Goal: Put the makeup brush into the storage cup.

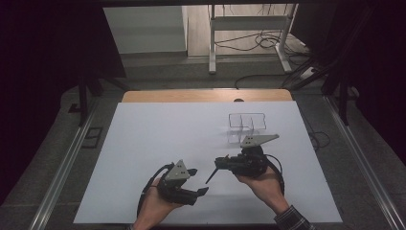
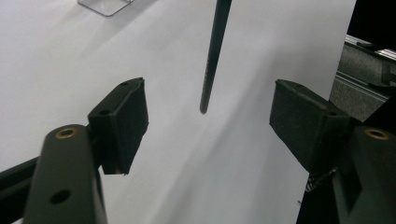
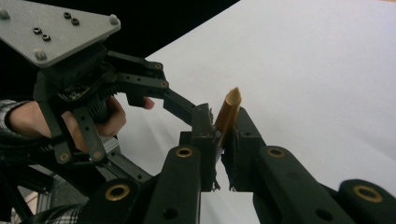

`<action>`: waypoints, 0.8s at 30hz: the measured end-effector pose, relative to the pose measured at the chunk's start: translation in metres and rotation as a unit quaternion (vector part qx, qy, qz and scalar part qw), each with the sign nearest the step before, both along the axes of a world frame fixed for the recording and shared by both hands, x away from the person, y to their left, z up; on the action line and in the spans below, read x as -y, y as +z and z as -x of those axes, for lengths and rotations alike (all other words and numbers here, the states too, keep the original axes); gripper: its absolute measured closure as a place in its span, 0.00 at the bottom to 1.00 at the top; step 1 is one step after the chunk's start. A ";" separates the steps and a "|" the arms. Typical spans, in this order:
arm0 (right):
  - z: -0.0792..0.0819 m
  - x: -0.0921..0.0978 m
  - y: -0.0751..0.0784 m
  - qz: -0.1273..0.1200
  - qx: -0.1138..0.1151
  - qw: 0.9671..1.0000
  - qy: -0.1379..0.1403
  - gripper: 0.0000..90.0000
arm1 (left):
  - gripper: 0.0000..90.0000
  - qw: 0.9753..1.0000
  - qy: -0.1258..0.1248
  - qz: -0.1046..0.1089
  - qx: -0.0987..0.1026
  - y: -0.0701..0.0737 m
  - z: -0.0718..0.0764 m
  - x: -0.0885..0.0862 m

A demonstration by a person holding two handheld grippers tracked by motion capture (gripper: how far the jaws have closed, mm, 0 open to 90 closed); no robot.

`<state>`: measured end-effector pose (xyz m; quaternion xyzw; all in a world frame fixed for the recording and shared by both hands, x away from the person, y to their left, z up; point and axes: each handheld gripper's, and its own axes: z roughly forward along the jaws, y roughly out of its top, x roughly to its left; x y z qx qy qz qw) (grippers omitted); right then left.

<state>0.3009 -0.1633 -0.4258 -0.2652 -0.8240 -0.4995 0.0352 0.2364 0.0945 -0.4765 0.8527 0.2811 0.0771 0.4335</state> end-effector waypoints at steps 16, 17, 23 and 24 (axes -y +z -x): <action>0.004 0.009 0.005 0.016 0.027 1.000 -0.002 0.92 | 0.14 1.000 0.019 0.015 -0.019 -0.004 0.007 -0.026; 0.004 0.010 0.005 0.016 0.028 0.999 -0.003 0.92 | 0.13 0.999 0.024 0.016 -0.019 -0.004 0.007 -0.028; 0.005 0.012 0.007 0.021 0.034 0.999 0.000 0.92 | 0.10 0.997 0.057 0.035 -0.028 -0.002 0.008 -0.044; 0.005 0.012 0.007 0.021 0.036 0.999 -0.001 0.92 | 0.09 0.997 0.060 0.036 -0.029 -0.002 0.009 -0.046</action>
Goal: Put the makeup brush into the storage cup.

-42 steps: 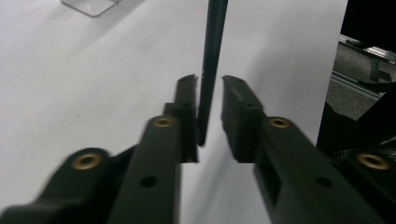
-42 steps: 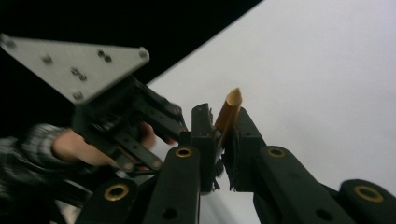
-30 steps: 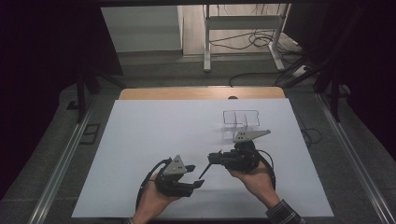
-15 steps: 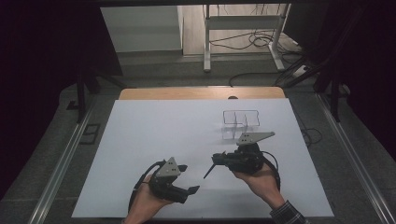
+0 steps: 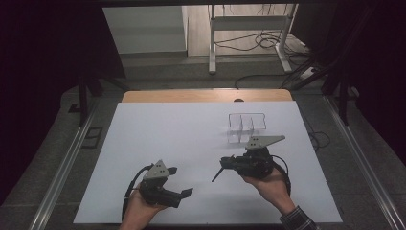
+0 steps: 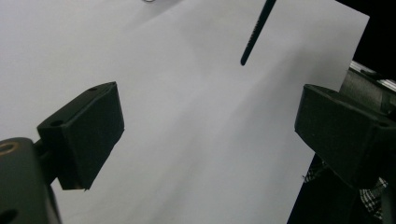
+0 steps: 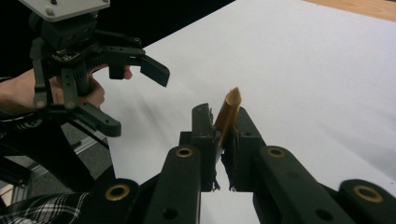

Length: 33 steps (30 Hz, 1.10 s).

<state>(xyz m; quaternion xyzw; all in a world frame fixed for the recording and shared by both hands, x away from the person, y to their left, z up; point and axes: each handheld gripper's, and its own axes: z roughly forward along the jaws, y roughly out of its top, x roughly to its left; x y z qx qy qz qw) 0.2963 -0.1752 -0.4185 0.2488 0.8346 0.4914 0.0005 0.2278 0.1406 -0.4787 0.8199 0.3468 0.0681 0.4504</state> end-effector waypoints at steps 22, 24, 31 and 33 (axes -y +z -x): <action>-0.008 0.012 0.008 0.001 0.010 1.000 -0.021 0.92 | 0.04 0.998 0.039 -0.052 0.019 -0.007 0.019 -0.022; -0.010 0.013 0.010 0.002 0.011 1.000 -0.024 0.92 | 0.04 0.997 0.041 -0.056 0.022 -0.008 0.020 -0.023; -0.016 0.015 0.016 0.007 0.019 0.999 -0.029 0.92 | 0.03 0.996 0.048 -0.064 0.027 -0.009 0.024 -0.027; -0.017 0.015 0.018 0.009 0.024 0.999 -0.031 0.92 | 0.03 0.996 0.049 -0.066 0.028 -0.009 0.025 -0.028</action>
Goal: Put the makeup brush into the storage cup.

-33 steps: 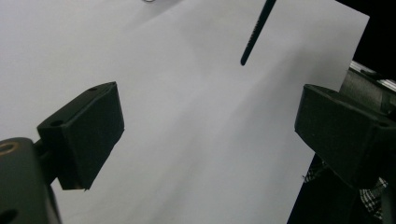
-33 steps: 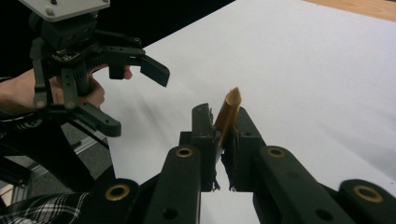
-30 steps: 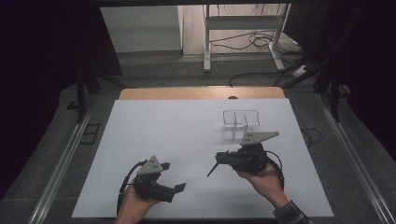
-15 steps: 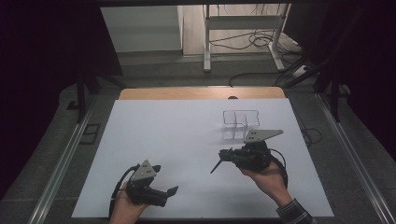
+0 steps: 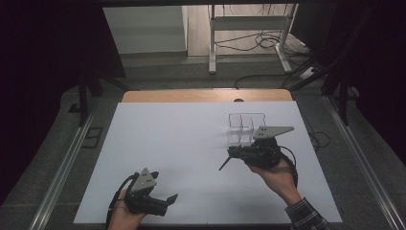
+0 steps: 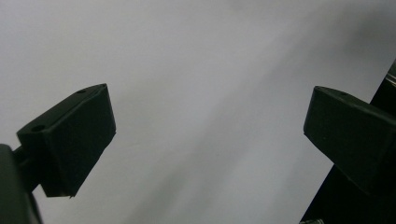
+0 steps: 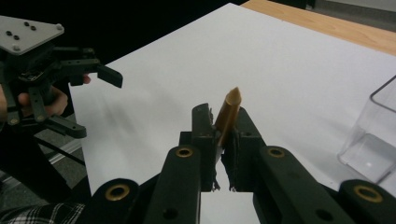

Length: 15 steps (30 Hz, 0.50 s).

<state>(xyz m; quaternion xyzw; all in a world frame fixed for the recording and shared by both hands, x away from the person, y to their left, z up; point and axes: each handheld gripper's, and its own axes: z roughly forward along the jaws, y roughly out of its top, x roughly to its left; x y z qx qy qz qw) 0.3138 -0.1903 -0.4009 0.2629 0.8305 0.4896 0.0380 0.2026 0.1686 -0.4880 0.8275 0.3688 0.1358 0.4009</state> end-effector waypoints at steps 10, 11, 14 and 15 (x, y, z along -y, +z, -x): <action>-0.012 0.004 0.007 -0.001 0.006 1.000 -0.015 0.92 | 0.03 1.000 0.012 0.000 0.012 -0.001 0.007 -0.007; -0.013 0.005 0.008 -0.002 0.006 1.000 -0.016 0.92 | 0.03 1.000 0.013 -0.001 0.013 -0.001 0.007 -0.007; -0.017 0.006 0.011 -0.002 0.009 1.000 -0.021 0.92 | 0.03 1.000 0.016 -0.004 0.016 -0.001 0.009 -0.009; -0.018 0.006 0.012 -0.002 0.010 1.000 -0.022 0.92 | 0.03 1.000 0.017 -0.005 0.017 -0.001 0.009 -0.010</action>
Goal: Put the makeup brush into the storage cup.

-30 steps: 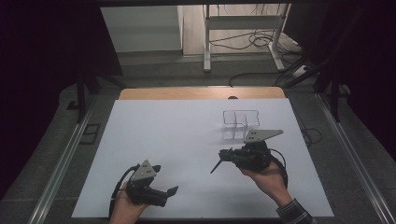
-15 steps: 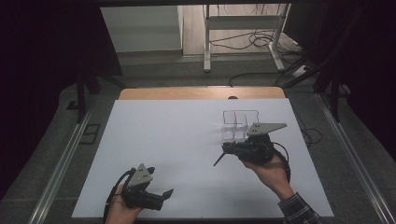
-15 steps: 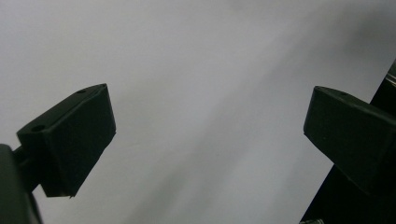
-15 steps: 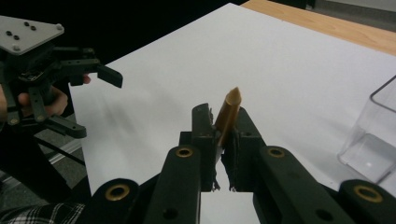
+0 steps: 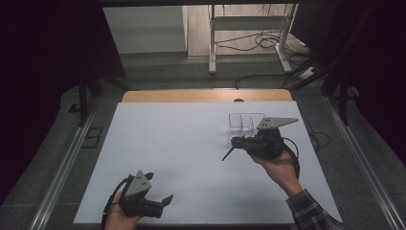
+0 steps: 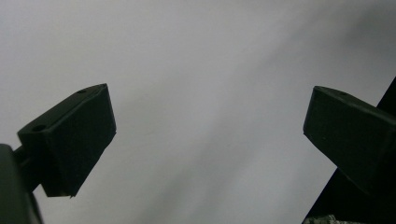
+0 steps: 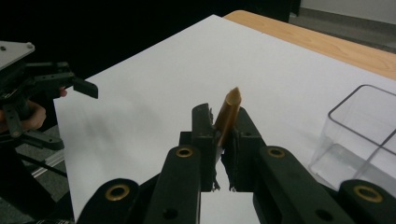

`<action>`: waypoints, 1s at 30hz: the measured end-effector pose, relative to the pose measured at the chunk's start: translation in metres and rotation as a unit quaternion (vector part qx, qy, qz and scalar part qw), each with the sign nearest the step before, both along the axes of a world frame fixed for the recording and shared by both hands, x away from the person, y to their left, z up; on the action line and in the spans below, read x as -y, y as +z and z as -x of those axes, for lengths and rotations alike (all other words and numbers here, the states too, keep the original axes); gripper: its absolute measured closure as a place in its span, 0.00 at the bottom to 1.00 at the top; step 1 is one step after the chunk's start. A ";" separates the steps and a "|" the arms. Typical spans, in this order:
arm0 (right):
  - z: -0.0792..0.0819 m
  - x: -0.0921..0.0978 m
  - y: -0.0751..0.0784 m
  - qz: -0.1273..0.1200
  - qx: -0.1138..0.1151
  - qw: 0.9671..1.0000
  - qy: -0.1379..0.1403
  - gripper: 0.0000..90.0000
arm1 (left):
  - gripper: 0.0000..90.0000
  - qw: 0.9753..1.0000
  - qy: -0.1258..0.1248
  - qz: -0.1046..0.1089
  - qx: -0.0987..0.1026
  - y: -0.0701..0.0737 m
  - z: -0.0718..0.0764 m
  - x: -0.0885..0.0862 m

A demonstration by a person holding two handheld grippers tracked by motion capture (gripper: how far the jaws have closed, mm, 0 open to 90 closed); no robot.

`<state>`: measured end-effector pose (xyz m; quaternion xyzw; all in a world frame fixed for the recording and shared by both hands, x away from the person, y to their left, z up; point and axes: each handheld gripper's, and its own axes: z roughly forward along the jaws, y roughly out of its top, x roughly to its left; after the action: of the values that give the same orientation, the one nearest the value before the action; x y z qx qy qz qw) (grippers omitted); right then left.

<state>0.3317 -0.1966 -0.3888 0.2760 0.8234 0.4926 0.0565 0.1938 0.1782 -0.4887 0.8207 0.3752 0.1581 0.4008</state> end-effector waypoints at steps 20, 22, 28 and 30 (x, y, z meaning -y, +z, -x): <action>-0.027 0.008 0.011 -0.006 0.007 0.999 -0.037 0.92 | 0.04 1.000 0.011 -0.014 0.011 -0.001 0.004 -0.004; -0.030 0.008 0.011 -0.004 0.009 0.999 -0.040 0.92 | 0.04 1.000 0.010 -0.018 0.012 -0.001 0.004 -0.004; -0.038 0.008 0.013 0.001 0.014 0.999 -0.052 0.92 | 0.04 1.000 0.012 -0.017 0.017 -0.001 0.005 -0.004; -0.041 0.008 0.015 0.003 0.017 0.998 -0.057 0.92 | 0.04 1.000 0.013 -0.017 0.018 -0.001 0.005 -0.004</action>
<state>0.3730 -0.2046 -0.3740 0.3142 0.8067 0.4905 0.0993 0.1887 0.1821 -0.4892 0.8195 0.3754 0.1845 0.3917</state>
